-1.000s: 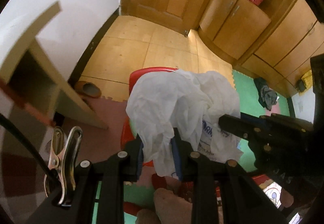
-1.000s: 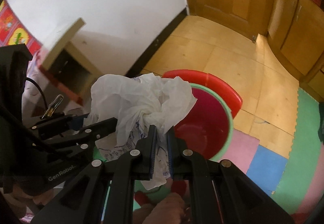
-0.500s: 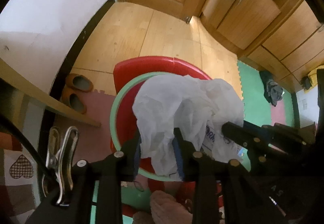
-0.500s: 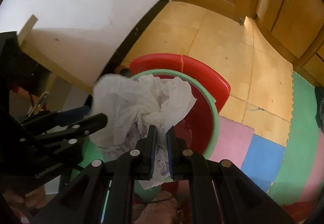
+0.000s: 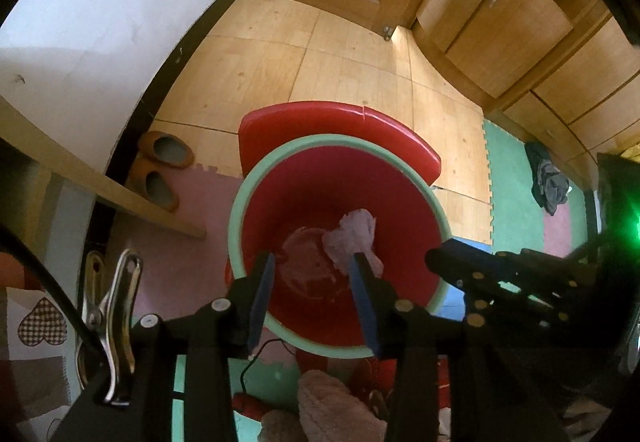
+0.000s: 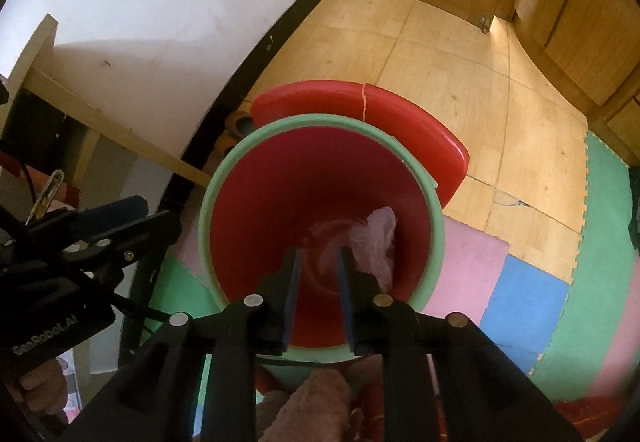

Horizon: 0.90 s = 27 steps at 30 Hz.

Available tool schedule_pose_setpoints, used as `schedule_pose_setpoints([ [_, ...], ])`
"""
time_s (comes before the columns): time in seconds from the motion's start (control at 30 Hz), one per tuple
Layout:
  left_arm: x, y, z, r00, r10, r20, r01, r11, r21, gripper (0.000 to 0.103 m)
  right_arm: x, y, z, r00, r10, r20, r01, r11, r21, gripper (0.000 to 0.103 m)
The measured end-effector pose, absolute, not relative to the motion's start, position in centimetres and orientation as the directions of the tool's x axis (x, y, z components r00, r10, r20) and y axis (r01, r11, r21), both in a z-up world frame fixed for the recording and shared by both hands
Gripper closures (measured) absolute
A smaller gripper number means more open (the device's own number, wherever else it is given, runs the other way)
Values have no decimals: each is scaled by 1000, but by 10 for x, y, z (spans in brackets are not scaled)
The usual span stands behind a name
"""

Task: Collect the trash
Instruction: 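Open both grippers to drop the white bag into the bucket, then move both grippers back over the bed toward the light blue mask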

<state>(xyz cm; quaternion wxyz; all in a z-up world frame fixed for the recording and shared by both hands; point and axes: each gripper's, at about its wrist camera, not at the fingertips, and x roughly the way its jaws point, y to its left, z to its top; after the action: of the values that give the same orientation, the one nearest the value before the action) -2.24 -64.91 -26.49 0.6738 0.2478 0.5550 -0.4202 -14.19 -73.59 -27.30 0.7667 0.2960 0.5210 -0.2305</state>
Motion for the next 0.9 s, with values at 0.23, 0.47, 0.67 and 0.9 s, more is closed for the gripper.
schedule_pose_setpoints([
  [0.23, -23, -644, -254, 16, -306, -952, 833, 530, -157, 62, -147, -728, -252, 380, -60, -923, 651, 726, 220, 78],
  [0.47, -23, -634, -226, 24, -341, -940, 823, 540, -175, 62, -152, -711, -212, 421, -108, -901, 628, 751, 203, 75],
  [0.67, -22, -617, -187, 61, -400, -915, 799, 569, -195, 62, -145, -690, -170, 489, -122, -864, 585, 780, 221, 72],
  [0.9, -16, -589, -149, 114, -442, -890, 775, 600, -199, 62, -136, -665, -134, 540, -124, -832, 536, 813, 227, 71],
])
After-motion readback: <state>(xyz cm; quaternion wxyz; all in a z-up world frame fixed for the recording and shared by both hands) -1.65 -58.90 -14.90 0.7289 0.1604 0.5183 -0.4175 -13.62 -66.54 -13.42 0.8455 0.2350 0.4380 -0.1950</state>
